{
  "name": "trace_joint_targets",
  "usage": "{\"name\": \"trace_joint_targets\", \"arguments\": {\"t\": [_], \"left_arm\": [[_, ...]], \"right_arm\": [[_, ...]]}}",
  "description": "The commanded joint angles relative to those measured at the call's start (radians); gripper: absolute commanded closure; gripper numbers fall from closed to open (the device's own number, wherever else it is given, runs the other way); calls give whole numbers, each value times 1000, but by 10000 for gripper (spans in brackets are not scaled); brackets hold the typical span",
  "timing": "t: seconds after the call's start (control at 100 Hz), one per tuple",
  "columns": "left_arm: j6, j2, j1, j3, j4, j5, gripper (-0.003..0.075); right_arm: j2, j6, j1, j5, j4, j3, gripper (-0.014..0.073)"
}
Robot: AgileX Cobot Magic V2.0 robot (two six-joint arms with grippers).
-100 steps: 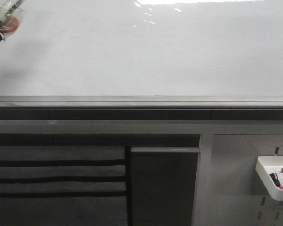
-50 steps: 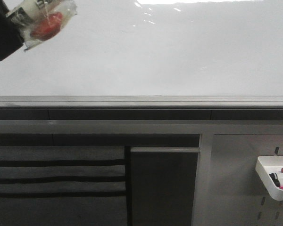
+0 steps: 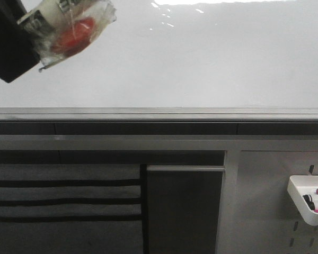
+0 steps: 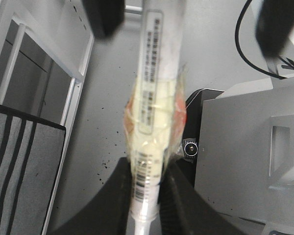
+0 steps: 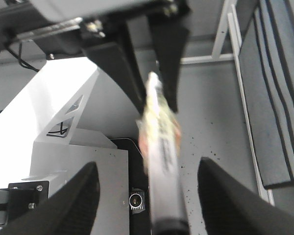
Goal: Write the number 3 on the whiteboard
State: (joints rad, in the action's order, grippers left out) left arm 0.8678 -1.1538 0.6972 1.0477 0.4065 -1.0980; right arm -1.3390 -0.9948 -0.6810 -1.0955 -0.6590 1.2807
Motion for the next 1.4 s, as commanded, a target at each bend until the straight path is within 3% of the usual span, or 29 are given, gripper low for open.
{"name": "trace_joint_targets", "arguments": {"t": [0.0,0.18,0.68,0.8,0.87,1.01,1.08,1.19,1.31,1.39], "left_arm": [[2,20,9,33,37,30,738],[2,20,9,33,37,31,738],[2,20,9,33,36,37,738],[2,20,9,33,36,43,731],[2,20,9,33,36,43,673],[2,20,7,33,27,62,415],[-7,27,7,33,-5,69,328],[-62,71,-7,33,-43,112,310],[-130,156,-72,24,-43,158,309],[-169,221,-131,-3,-43,190,310]], "right_arm": [[8,-20,-24,54,-32,33,200],[-8,-20,-26,68,-32,33,210],[-8,-20,-26,68,-36,33,563],[-8,-20,-26,68,-34,33,590],[-8,-20,-26,66,-34,33,590],[-8,-20,-26,72,-19,33,590],[1,-4,-24,80,16,33,590],[39,101,-24,135,137,33,590],[92,332,3,194,338,33,590],[135,449,54,190,366,22,590]]}}
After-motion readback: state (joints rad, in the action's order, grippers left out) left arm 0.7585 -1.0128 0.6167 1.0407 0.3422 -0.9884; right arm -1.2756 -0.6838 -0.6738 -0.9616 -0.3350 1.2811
